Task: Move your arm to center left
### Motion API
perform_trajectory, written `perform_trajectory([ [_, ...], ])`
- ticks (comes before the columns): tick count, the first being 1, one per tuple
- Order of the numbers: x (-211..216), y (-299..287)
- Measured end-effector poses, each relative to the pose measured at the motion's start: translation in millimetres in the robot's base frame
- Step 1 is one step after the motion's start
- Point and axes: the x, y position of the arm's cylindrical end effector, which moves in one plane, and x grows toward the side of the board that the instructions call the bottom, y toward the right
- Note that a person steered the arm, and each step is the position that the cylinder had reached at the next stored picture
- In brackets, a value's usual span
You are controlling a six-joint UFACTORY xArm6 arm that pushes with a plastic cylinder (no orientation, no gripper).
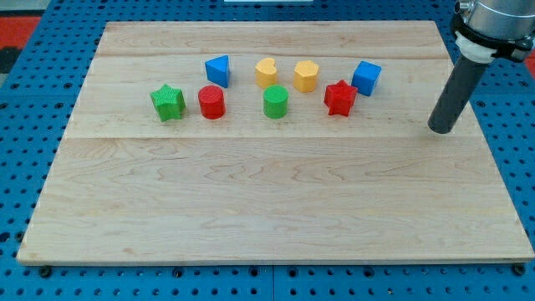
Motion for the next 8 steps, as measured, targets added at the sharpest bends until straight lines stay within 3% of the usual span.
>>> perform_trajectory([
  [1, -1.0, -18.1],
  [2, 6.6, -89.8],
  [4, 93.1, -167.8],
  [6, 105.5, -307.4],
  [8, 104.1, -307.7],
])
